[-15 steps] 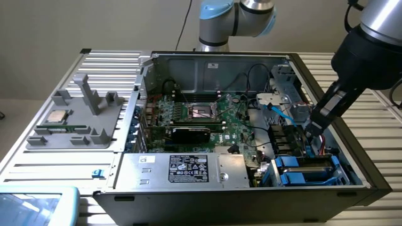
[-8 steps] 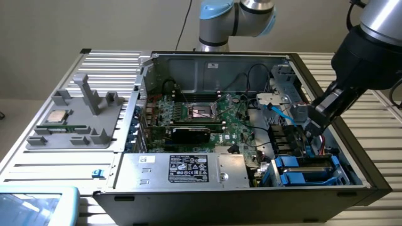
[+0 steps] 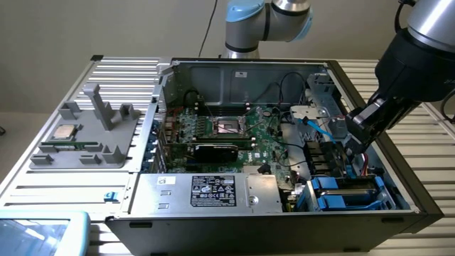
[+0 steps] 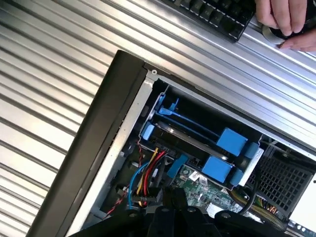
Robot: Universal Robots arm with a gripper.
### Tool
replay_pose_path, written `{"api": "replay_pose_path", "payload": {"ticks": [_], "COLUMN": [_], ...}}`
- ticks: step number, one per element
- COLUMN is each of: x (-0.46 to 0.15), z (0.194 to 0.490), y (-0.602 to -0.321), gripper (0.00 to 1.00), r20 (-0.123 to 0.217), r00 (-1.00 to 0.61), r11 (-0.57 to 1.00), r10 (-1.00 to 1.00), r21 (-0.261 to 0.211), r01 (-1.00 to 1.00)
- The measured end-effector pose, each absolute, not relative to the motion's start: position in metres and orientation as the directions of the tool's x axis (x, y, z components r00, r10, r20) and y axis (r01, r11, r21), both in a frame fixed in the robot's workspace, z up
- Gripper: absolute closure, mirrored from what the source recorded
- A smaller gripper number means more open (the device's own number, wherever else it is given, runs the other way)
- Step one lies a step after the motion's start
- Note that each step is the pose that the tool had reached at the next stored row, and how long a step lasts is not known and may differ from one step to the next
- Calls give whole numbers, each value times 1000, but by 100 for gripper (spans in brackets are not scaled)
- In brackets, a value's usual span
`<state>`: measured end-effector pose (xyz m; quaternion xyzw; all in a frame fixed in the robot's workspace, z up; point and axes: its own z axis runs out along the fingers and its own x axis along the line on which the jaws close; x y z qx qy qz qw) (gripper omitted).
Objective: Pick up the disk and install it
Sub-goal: 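Insert the second disk wire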
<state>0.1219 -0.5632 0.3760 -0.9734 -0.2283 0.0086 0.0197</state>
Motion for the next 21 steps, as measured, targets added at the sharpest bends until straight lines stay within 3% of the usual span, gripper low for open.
{"api": "replay_pose_path", "payload": {"ticks": [21], "x": [122], "z": [375], "y": [-563], "gripper": [89], "r20": [-8], "r00": [989], "r11": [-988], "r10": [148], "r21": [-42], "r01": [148]}}
